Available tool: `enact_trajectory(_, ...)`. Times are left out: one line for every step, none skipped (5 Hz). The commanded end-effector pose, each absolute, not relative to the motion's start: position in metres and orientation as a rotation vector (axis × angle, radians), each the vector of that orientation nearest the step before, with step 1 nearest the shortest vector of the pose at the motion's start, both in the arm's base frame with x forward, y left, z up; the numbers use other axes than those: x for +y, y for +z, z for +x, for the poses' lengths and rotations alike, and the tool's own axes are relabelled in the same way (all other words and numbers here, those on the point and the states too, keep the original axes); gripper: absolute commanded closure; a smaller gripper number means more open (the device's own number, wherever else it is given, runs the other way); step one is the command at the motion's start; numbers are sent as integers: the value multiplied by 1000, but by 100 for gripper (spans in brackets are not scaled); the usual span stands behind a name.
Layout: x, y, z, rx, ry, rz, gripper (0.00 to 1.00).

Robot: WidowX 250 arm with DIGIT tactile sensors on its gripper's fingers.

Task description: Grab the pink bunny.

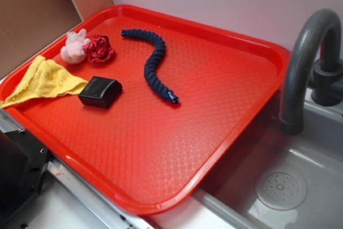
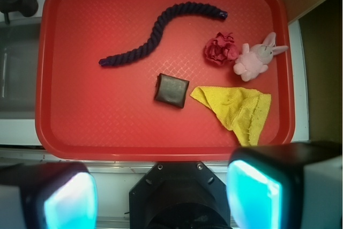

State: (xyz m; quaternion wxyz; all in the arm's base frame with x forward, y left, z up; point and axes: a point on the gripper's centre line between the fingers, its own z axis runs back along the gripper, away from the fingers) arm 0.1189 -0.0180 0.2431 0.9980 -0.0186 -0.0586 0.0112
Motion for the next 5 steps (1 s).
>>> enact_trajectory(-18, 243, 119, -117, 22, -37, 0)
enact_trajectory(7, 230, 137, -173, 273, -80, 0)
enact_trajectory(47, 209, 165, -230, 520, -51, 0)
enact_trajectory(72, 186, 176, -295, 737, 9, 0)
enact_trajectory(92, 169, 187, -356, 769, 56, 0)
